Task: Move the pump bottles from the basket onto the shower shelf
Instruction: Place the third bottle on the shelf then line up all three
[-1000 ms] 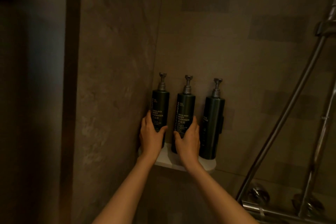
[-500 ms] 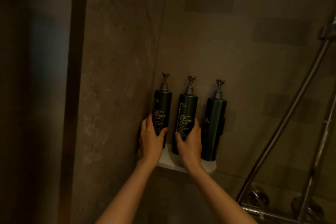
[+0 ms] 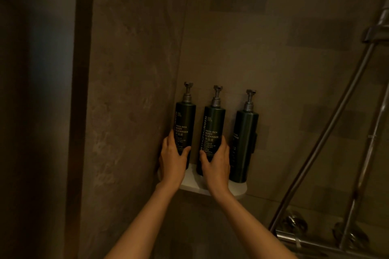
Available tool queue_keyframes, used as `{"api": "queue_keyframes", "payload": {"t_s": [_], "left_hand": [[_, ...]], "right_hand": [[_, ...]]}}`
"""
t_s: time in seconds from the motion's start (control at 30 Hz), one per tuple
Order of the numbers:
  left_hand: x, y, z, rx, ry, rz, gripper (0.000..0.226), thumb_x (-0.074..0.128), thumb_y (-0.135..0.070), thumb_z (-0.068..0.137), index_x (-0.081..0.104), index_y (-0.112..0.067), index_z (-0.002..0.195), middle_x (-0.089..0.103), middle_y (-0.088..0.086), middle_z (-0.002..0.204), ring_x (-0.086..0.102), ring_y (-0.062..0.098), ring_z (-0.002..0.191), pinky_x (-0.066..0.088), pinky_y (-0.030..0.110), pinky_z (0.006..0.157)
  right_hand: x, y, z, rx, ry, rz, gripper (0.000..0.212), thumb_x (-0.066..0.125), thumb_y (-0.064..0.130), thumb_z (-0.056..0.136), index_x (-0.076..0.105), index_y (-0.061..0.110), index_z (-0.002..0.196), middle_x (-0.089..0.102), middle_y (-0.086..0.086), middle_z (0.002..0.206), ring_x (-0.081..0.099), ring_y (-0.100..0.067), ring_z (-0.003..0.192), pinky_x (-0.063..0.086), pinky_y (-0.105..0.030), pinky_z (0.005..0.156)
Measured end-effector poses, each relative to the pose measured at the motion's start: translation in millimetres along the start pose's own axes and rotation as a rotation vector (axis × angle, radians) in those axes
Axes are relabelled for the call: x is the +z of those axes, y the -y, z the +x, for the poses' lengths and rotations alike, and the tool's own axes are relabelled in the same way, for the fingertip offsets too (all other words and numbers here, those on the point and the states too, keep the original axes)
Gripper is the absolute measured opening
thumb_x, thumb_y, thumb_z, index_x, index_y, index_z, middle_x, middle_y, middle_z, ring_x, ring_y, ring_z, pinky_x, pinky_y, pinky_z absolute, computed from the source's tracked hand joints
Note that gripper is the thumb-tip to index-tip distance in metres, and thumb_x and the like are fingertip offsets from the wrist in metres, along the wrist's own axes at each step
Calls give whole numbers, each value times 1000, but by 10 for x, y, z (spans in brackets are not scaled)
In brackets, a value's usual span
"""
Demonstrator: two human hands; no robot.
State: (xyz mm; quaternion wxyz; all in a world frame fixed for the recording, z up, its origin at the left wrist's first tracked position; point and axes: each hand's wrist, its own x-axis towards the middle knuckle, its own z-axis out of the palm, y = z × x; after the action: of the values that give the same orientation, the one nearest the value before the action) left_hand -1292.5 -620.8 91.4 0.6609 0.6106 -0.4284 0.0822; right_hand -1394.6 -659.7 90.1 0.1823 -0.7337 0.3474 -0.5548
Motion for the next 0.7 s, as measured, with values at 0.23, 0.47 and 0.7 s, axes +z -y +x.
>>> {"api": "queue_keyframes", "payload": {"t_s": [0.23, 0.47, 0.7], "left_hand": [[13, 31, 8, -12, 10, -10, 70, 64, -13, 85, 29, -15, 145, 46, 9, 137, 47, 20, 122, 34, 24, 96], [-6, 20, -18, 4, 14, 3, 69, 64, -14, 85, 29, -15, 145, 43, 9, 140, 45, 20, 125, 34, 27, 101], [-65, -169, -117, 236, -121, 144, 54, 55, -13, 90, 35, -10, 140, 38, 10, 142, 43, 21, 125, 34, 27, 103]], "right_hand": [[23, -30, 7, -13, -8, 24, 75, 62, 25, 88, 17, 16, 148, 37, -6, 144, 41, -19, 130, 37, -33, 105], [23, -59, 1, -31, -15, 42, 75, 62, 27, 88, 18, 16, 147, 37, -6, 144, 40, -19, 131, 37, -32, 106], [-166, 36, -50, -232, -229, -4, 50, 52, 18, 94, 35, 13, 140, 39, -7, 143, 38, -17, 132, 31, -27, 108]]}}
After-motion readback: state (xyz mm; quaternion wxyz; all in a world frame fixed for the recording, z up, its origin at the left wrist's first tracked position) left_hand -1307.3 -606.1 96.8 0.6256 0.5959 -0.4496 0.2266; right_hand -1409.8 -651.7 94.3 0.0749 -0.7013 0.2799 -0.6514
